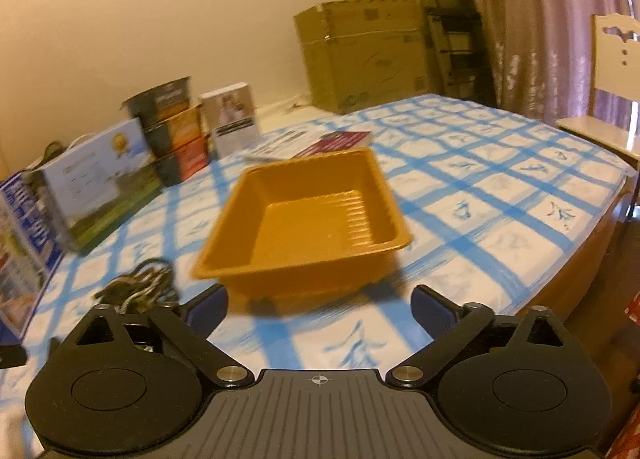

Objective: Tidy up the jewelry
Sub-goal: 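Grasp the orange tray rim with the right tool while the left tool approaches the jewelry pile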

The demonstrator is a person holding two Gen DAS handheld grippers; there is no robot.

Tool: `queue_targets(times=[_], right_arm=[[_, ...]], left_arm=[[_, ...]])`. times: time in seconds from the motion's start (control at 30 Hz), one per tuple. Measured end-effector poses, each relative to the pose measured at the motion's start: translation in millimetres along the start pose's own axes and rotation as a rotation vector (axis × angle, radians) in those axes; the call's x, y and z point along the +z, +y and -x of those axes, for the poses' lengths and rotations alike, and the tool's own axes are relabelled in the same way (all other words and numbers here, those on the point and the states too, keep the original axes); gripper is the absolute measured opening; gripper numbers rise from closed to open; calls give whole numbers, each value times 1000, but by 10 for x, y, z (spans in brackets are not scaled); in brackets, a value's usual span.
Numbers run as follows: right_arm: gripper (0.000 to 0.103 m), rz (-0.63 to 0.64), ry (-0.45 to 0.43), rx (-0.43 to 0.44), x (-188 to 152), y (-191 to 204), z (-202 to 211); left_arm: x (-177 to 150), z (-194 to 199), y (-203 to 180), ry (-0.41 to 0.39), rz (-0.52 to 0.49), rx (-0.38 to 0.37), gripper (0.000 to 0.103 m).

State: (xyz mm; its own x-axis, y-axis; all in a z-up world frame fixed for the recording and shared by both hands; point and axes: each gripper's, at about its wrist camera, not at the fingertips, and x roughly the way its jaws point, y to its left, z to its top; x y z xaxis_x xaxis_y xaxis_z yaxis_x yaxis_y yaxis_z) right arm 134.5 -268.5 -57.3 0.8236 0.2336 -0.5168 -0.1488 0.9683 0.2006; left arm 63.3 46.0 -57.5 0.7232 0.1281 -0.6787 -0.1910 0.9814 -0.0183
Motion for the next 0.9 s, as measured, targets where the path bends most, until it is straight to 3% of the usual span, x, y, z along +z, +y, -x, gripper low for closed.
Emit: queue_targets(times=[0.2,0.47,0.57,0.7,0.9], right_arm=[[90,-62,-60,-57,20,-252,-356],[84,-271,-148,-99,98,-581,-825],[78,-267,-166,-119,89,-595,-984],[62,-252,-165,-128,44,-598,-1163],[53,-266,-166,-124,24,-632,-1378]], left_arm=[[16,-303,35,10,13,14,89],[47,-611,58,19,4,23,88],[74,-701,60,21,8,22,88],[122,-806,58,24,16,22,88],[150,-875,74,30,23,25,88]])
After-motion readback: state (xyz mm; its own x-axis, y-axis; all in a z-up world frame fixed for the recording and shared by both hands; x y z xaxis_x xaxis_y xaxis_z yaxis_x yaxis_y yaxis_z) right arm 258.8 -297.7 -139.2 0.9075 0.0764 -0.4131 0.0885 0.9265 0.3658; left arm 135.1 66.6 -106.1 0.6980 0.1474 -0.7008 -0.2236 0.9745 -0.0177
